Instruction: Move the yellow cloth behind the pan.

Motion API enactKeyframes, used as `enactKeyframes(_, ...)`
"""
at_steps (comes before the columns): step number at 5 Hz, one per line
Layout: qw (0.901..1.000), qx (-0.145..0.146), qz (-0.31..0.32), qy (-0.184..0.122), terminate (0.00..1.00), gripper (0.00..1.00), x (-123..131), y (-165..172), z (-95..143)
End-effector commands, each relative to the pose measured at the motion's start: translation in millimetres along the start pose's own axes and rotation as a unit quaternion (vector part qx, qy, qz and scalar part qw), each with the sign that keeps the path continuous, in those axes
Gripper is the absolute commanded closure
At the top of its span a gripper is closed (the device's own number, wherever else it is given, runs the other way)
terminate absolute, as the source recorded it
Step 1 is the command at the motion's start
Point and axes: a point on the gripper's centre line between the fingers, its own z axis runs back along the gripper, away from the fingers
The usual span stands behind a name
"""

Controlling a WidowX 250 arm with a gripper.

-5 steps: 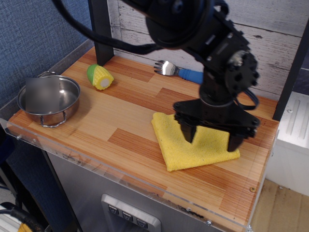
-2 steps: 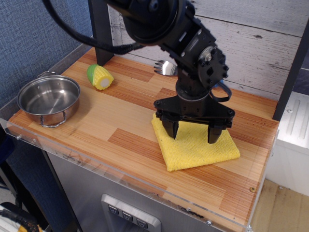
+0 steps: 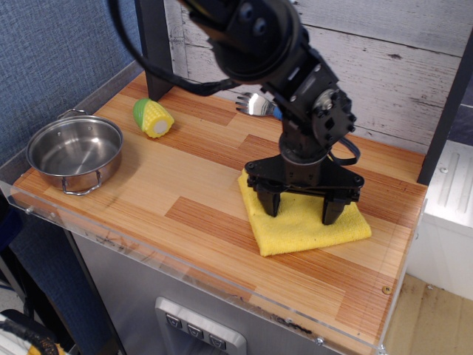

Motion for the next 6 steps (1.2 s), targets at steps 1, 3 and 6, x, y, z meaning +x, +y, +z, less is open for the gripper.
enactKeyframes(1,0.9998,0.013,-0.004,0.016,0.00,0.00,-5,2,-3)
enactKeyframes(3,0.9994,0.028,0.021,0.004,0.00,0.00,11,28,1)
enactKeyframes(6,0.9969,0.060,0.051,0.005,0.00,0.00,33,73,-15)
